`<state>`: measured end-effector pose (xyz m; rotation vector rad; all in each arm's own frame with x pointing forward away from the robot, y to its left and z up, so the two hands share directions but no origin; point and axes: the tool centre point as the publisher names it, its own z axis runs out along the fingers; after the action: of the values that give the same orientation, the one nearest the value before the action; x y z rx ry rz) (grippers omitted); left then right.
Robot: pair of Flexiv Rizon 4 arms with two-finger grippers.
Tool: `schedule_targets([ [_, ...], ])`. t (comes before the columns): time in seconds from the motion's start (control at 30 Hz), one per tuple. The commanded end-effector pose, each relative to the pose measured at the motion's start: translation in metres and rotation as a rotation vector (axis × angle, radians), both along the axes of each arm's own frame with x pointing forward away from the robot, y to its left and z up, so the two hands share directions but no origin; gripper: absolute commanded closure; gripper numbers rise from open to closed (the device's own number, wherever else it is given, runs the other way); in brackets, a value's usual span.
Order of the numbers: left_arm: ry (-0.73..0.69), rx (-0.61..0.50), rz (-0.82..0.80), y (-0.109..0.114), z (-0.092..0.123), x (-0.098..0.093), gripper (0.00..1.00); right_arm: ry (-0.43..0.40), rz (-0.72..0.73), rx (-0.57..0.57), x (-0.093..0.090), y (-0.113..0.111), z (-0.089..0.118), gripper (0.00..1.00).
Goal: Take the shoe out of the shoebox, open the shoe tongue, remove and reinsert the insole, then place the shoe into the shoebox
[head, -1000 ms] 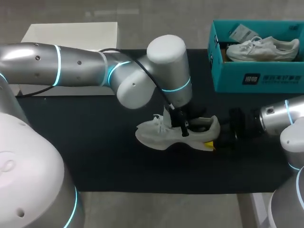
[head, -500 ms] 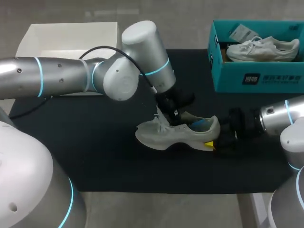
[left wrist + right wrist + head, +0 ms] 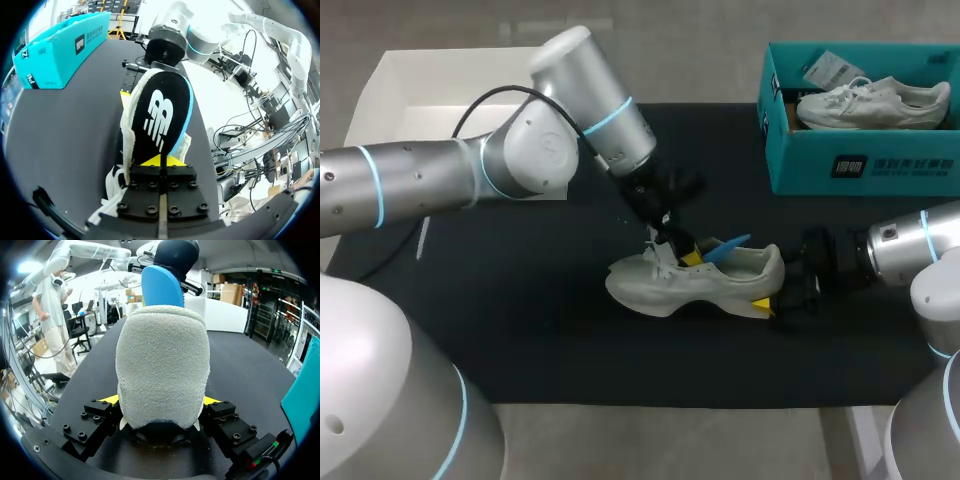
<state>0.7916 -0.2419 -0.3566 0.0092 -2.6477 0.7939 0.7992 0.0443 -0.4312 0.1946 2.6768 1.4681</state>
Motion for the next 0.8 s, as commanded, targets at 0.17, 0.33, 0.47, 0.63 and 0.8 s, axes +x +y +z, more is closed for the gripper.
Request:
schedule_targets([
  [0.17,0.012,-0.092,-0.014,-0.010,0.010,0.002,1.00,0.000,-0.001,-0.002,-0.001,0.000,-0.002,1.00],
  [0.33,0.026,-0.149,-0.027,-0.020,0.023,0.003,1.00,0.000,-0.001,-0.002,-0.001,0.000,-0.002,1.00],
  [0.47,0.021,-0.194,-0.047,-0.026,0.037,0.002,1.00,0.000,-0.001,-0.002,-0.001,0.000,-0.002,1.00],
  [0.63,-0.009,-0.241,-0.046,-0.035,0.059,0.002,1.00,0.000,-0.001,-0.002,-0.001,0.000,-0.002,1.00],
  [0.8,-0.032,-0.287,-0.057,-0.048,0.080,0.004,1.00,0.000,-0.001,-0.002,-0.001,0.000,-0.002,1.00],
])
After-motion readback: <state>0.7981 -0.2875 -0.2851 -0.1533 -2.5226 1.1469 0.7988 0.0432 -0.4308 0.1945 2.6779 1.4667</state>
